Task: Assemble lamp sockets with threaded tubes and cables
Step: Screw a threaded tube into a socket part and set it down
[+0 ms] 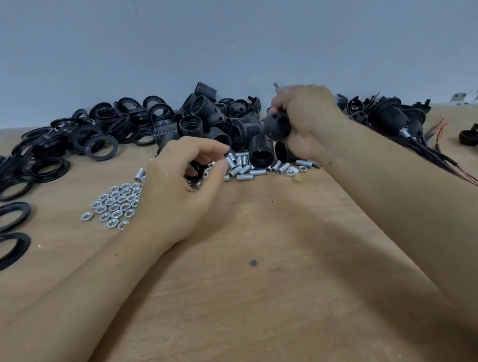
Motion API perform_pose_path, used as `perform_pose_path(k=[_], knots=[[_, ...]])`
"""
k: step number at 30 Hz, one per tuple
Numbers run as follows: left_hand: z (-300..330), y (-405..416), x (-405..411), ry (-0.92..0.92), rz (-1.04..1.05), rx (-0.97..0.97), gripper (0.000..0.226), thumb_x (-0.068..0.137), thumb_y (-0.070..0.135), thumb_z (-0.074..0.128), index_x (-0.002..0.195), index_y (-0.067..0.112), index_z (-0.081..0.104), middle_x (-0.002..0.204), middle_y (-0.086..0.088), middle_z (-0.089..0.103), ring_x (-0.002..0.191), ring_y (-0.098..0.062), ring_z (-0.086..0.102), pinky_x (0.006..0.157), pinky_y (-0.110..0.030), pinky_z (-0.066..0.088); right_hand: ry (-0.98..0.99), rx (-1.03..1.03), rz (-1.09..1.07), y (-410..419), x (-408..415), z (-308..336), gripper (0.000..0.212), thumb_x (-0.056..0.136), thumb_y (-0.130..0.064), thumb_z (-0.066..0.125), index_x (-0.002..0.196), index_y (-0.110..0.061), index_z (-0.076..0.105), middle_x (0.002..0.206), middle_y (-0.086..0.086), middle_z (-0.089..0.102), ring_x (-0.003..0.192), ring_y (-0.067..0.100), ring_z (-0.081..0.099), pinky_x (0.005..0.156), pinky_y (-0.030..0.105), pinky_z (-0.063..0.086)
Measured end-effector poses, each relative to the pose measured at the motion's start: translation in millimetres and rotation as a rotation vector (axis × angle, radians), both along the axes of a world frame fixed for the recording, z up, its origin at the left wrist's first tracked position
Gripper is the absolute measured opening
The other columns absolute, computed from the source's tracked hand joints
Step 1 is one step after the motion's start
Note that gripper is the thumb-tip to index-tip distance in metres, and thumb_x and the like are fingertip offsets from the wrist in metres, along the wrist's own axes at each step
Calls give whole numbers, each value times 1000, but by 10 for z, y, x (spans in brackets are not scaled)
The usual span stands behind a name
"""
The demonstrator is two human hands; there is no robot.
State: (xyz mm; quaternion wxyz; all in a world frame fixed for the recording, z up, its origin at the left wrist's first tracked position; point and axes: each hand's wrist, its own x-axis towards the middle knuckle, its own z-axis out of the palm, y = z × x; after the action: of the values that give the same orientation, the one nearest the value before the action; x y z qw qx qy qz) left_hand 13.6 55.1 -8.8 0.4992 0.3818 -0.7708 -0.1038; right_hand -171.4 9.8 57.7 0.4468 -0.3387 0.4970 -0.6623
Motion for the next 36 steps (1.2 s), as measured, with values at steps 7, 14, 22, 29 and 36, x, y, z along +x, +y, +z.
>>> perform_pose_path(k=[7, 14, 22, 29, 36], knots=[[-35, 96, -99, 136, -219, 218, 44, 74, 30, 82, 114, 21, 65, 92, -8, 69, 73, -11, 65, 70, -27, 54, -100, 106, 195, 507, 391, -362, 22, 98, 0, 46, 79, -7, 53, 73, 5, 55, 68, 16, 55, 63, 32, 50], [-15, 31, -60, 186, -83, 189, 40, 71, 30, 86, 104, 21, 67, 87, 7, 68, 79, -3, 64, 73, -27, 55, 152, -48, 243, 506, 90, -194, 9, 91, -11, 67, 97, -6, 64, 74, 4, 68, 66, 12, 65, 66, 23, 55], [-36, -6, -67, 215, -132, 220, 22, 75, 22, 81, 79, 12, 61, 111, -5, 69, 97, -14, 69, 81, -35, 59, 416, -181, 413, 642, -64, -392, 6, 88, -1, 68, 94, 0, 68, 75, 12, 72, 66, 17, 69, 67, 24, 55], [-11, -8, -28, 279, -222, 298, 25, 74, 20, 79, 85, 10, 59, 102, -18, 69, 92, -26, 71, 85, -43, 59, 429, -242, 397, 609, -66, -498, 8, 88, -2, 68, 96, -4, 70, 82, 15, 74, 74, 20, 72, 69, 24, 56], [-21, -2, -33, 376, -269, 369, 60, 66, 27, 84, 115, 20, 51, 97, -5, 74, 89, -22, 73, 85, -32, 59, 544, -385, 378, 649, -128, -500, 8, 86, -2, 71, 93, -6, 73, 78, 9, 74, 71, 20, 72, 68, 26, 58]])
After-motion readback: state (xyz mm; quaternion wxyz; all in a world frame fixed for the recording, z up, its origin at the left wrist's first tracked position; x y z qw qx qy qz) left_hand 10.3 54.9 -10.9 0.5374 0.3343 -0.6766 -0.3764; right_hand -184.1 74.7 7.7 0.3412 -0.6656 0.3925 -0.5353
